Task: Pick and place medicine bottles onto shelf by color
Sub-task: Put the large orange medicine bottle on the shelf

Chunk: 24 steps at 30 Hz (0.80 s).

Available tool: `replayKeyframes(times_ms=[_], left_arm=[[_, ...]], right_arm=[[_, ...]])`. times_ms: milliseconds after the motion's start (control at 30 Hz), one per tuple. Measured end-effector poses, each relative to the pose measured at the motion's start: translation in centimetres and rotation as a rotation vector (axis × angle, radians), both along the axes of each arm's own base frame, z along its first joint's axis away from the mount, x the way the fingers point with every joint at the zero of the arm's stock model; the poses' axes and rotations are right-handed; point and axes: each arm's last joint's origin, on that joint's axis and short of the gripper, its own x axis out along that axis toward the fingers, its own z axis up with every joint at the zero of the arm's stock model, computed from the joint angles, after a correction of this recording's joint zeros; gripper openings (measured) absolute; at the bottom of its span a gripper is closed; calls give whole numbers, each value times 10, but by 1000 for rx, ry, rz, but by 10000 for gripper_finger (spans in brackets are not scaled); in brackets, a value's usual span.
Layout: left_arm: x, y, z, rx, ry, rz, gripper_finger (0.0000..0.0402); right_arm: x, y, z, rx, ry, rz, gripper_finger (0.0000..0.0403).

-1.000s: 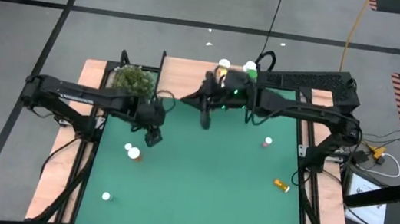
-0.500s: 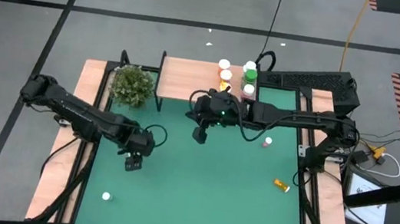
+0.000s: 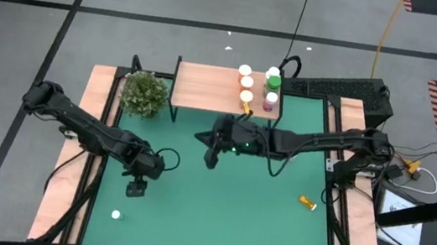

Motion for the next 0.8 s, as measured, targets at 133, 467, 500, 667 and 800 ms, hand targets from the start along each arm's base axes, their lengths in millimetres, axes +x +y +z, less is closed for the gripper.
replayKeyframes(times_ms=[133, 467, 500, 667, 800], left_arm=[[0, 1, 0, 35, -20, -57, 296], [2, 3, 0, 141, -75, -174, 296], [2, 3, 0, 143, -75, -175, 296], [3, 5, 0, 202, -93, -187, 300], [2, 6, -5, 233, -104, -179, 325]], right_arm=[[-2, 6, -17, 77, -49, -4, 10], [-6, 21, -26, 139, -55, 15, 23], [-6, 21, -26, 139, -54, 14, 23], [-5, 19, -25, 122, -63, 15, 23], [-5, 19, -25, 109, -63, 19, 23]])
